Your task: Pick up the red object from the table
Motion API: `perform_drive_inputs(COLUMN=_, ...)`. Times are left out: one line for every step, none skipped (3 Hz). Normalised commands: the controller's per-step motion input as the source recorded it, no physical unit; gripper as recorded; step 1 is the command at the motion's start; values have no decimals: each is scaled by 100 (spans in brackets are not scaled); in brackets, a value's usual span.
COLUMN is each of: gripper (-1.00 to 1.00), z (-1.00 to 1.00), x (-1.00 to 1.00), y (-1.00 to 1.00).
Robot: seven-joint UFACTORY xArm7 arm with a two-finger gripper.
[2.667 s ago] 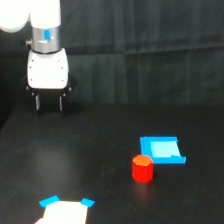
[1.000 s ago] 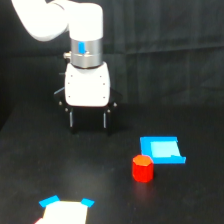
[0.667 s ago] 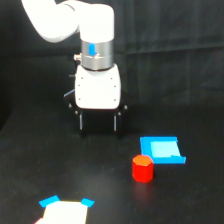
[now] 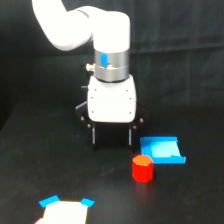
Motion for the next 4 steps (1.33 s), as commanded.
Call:
perform_drive_inputs(gripper=100, z=-23, x=50, y=-100)
perform_drive_inputs(gripper=100, z=-14, x=31, y=-100)
perform_drive_inputs(gripper=100, z=-37, x=28, y=-82)
perform_drive_inputs(gripper=58, z=-21, x=16, y=-78)
